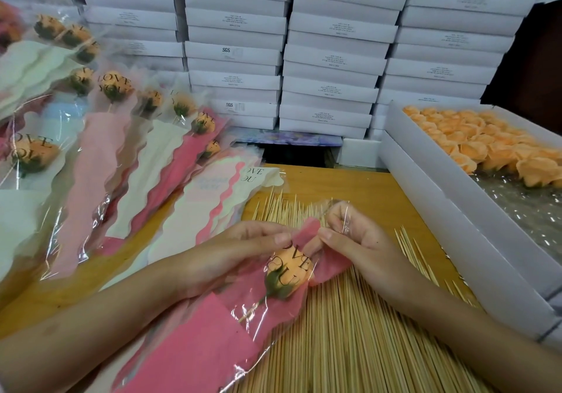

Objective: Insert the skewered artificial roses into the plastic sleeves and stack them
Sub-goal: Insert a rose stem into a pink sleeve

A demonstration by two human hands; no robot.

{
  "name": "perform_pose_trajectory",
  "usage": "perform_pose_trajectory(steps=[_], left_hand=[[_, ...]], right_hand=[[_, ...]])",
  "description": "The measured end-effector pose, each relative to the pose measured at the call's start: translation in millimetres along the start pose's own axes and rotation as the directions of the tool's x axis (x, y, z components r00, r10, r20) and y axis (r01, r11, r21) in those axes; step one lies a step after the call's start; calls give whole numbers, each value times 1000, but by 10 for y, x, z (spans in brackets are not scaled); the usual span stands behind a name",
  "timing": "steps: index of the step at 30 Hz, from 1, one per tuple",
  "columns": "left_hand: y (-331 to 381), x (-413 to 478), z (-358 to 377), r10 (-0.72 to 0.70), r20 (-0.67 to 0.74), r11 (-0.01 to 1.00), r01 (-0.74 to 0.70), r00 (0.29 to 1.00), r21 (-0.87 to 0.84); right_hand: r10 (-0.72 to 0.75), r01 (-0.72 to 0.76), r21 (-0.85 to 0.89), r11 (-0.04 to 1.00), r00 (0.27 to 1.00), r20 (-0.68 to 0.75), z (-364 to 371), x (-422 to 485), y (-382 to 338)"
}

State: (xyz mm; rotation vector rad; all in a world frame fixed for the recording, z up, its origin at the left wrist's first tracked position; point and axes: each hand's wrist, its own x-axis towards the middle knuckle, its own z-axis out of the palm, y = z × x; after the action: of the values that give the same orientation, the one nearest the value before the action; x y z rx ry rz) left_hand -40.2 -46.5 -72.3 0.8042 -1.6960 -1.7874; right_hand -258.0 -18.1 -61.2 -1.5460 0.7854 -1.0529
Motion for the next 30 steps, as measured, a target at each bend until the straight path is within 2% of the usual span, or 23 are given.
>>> perform_pose_trajectory(steps=[7, 10, 13, 16, 21, 25, 30], left_hand=[[0, -17, -16, 27, 89, 999, -26, 996, -20], [37, -30, 3, 25, 37, 1000, -24, 999, -19], [104, -31, 10, 7, -83, 999, -10, 997, -41], [247, -37, 16, 10, -80, 998, -15, 997, -60], [378, -87, 38, -95, 13, 994, 94, 995, 60], [405, -108, 116, -205, -13, 962, 204, 979, 181], [442, -68, 109, -133, -27, 954, 135, 991, 267]], right_hand=[[-65, 63, -75, 995, 998, -24, -54, 13, 47], [-109, 91, -123, 988, 982, -151, -103, 36, 80], [-138, 99, -151, 983, 951, -275, -144, 66, 130], [-142, 94, -146, 985, 918, -369, -173, 90, 163], [-156, 102, -135, 986, 859, -488, -213, 101, 169], [-136, 106, -85, 991, 793, -593, -258, 124, 198], [-99, 100, -37, 994, 730, -677, -325, 159, 269]])
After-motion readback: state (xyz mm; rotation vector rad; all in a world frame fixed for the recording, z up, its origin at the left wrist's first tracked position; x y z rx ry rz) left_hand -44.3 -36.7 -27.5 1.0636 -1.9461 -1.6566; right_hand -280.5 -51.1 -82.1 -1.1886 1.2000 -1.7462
